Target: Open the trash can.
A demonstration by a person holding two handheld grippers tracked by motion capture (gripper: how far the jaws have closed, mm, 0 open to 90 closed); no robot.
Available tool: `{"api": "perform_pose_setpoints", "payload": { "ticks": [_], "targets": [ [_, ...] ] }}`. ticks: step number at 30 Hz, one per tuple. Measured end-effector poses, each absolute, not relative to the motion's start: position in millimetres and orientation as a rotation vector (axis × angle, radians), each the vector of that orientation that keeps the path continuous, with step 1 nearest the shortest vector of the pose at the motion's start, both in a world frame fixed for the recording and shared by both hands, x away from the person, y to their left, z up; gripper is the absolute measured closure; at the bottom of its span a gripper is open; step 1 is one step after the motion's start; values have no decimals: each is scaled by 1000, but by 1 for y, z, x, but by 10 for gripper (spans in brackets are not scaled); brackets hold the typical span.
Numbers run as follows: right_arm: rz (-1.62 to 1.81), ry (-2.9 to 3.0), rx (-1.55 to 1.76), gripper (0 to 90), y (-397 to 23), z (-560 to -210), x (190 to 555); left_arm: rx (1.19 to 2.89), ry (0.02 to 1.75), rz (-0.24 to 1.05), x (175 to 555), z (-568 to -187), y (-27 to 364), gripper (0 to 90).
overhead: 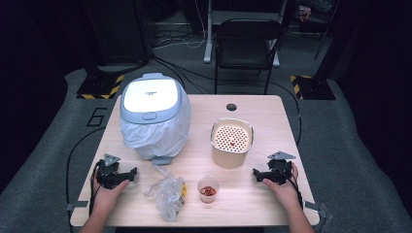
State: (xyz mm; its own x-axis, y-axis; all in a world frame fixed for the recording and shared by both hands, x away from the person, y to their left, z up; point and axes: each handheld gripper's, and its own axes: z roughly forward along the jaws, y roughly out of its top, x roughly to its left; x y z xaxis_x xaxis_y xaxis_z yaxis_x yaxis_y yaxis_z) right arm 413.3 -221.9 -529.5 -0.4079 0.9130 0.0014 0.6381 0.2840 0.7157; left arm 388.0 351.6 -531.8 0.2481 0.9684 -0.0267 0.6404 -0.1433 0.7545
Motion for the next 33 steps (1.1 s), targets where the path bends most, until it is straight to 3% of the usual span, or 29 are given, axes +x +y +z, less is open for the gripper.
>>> {"api": "perform_pose_setpoints", "payload": {
  "ticks": [17,27,33],
  "targets": [
    [908,2157,1380,0,-221,-530,413,1869,1478,651,387,-531,352,160],
    [906,2167,1368,0,-222,-530,412,1828,1481,662,385,-531,352,277],
    [911,2169,1370,0,-222,-530,412,1836,1452,601,382,-524,345,398]
  ]
}}
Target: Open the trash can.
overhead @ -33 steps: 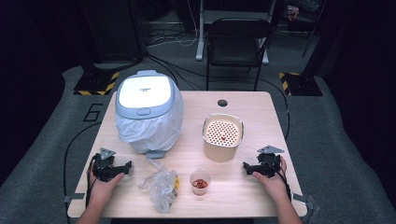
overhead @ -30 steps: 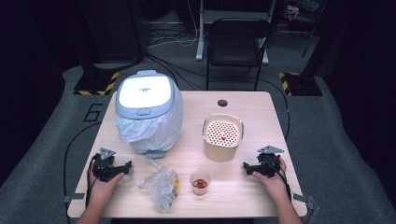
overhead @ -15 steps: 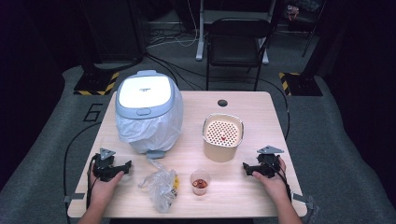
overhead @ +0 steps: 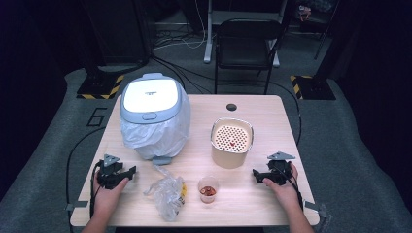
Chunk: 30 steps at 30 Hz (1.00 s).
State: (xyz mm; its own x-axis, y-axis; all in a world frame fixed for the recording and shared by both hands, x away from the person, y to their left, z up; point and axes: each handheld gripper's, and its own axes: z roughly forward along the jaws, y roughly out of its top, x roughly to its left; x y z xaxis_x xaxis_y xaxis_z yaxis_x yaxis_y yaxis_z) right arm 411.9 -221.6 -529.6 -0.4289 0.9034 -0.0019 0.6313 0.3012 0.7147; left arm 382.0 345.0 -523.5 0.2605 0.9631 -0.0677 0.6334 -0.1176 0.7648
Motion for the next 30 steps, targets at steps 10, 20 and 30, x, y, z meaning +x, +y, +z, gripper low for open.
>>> {"api": "perform_pose_setpoints", "payload": {
  "ticks": [10,20,30],
  "targets": [
    [909,2166,1373,0,-222,-529,412,1837,1370,566,374,-503,322,492],
    [941,2179,1386,254,-220,-521,403,1885,1303,545,376,-504,309,475],
    [1092,2285,1221,199,-195,-479,365,1880,1310,523,377,-507,312,440]
  ]
}}
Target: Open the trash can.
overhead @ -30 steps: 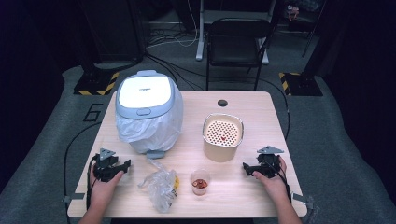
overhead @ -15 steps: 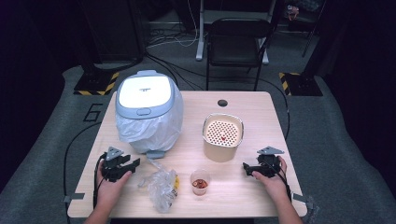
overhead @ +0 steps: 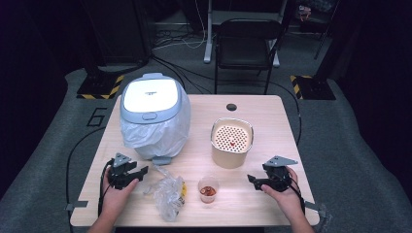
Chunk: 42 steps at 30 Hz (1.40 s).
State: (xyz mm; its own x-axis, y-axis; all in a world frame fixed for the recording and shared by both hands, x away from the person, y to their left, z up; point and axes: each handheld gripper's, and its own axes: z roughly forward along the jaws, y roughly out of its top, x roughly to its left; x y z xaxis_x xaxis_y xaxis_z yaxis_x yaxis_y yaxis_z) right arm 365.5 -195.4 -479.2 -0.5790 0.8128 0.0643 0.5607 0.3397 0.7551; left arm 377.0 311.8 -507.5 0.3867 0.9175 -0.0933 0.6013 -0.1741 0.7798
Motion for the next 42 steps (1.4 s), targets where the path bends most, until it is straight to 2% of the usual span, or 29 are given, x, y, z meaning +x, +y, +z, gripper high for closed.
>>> {"api": "perform_pose_setpoints", "payload": {
  "ticks": [2,11,25,42],
  "targets": [
    [1153,2321,1154,144,-184,-470,354,1877,1313,541,377,-508,312,401],
    [1322,2418,934,138,-145,-455,331,1881,1342,548,379,-511,319,391],
    [1359,2540,761,95,-101,-459,330,1881,1340,543,379,-511,319,395],
    [1290,2631,639,116,-54,-479,340,1870,1351,542,379,-511,321,394]
  ]
}}
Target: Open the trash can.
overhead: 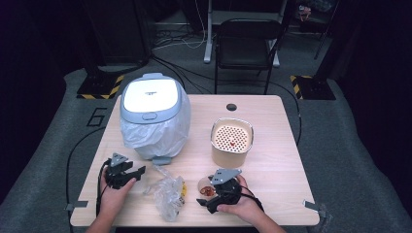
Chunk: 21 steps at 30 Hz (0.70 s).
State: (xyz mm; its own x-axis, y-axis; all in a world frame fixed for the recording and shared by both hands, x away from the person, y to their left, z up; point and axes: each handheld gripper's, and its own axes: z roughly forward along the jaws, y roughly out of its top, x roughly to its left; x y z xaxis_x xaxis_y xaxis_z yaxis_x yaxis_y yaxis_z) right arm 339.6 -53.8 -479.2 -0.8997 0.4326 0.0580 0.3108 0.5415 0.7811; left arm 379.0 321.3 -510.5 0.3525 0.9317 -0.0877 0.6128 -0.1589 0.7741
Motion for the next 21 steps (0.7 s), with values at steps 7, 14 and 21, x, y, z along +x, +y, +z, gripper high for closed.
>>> {"api": "perform_pose_setpoints", "payload": {
  "ticks": [7,14,21],
  "targets": [
    [1275,2593,646,142,-46,-484,342,1876,1355,528,379,-510,323,394],
    [1267,2594,618,215,-44,-487,343,1846,1366,531,380,-510,324,394],
    [1272,2582,615,285,-48,-485,343,1845,1367,530,380,-510,325,394]
  ]
}}
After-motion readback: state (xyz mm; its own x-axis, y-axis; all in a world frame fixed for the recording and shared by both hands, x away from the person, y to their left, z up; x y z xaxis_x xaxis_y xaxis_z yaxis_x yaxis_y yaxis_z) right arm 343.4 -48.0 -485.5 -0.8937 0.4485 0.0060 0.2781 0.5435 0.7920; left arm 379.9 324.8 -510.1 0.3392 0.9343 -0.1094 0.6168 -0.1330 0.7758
